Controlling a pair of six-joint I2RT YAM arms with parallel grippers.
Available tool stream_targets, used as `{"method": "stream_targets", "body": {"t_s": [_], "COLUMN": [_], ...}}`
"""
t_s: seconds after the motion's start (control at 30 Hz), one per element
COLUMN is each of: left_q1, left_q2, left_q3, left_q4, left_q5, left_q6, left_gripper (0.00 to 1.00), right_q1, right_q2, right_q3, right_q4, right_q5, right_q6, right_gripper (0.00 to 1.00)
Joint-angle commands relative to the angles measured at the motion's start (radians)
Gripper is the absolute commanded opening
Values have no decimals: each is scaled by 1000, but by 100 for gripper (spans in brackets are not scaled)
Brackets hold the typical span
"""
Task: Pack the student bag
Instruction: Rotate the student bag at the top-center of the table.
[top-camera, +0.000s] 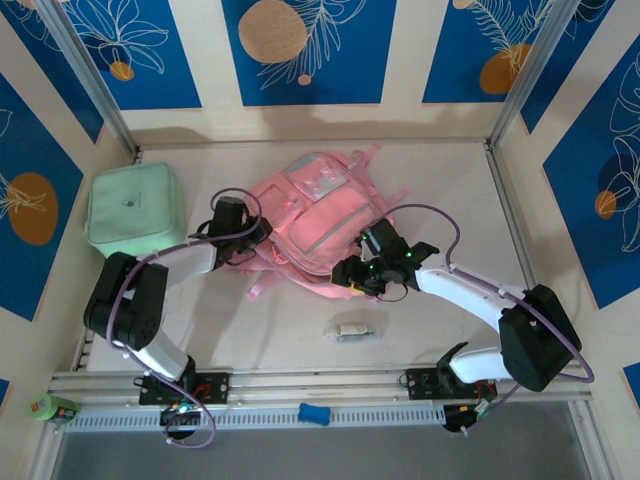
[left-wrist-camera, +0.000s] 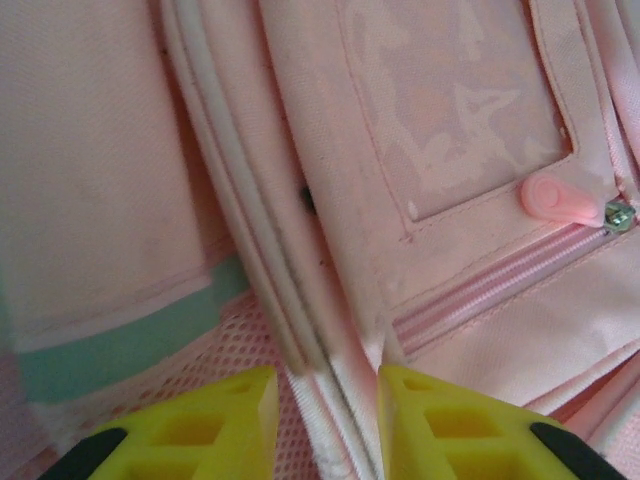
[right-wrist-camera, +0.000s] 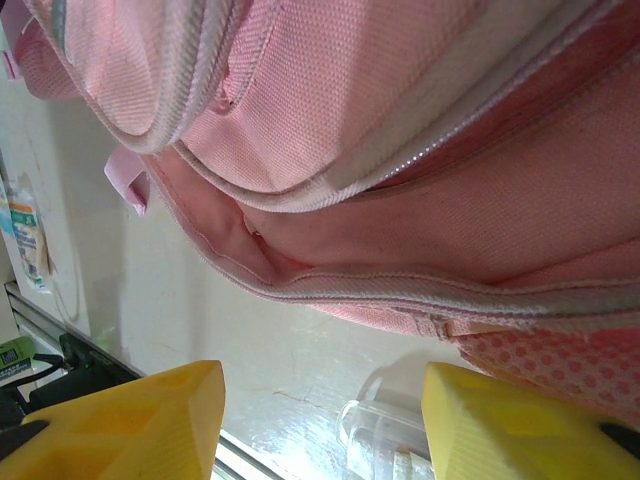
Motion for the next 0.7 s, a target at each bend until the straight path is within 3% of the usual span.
{"method": "stream_targets", "body": {"t_s": [0.0,0.43,0.67], "left_q1": [-2,-20,-42], "left_q2": [41,23,76], "left_q3": [-3,-145,-69], "left_q4": [85,171,184], "left_q5": [53,-26,-7], "left_q6": [-31,-128,-135], "left_gripper": [31,28,31], "right_q1": [-4,-34,-42], "right_q2": [0,-7,-12], "right_q3": [2,-16,-23], "right_q4": [-12,-5,3], "right_q5": [16,8,9], "right_q6": [4,7,11], "right_gripper": [55,56,57]}}
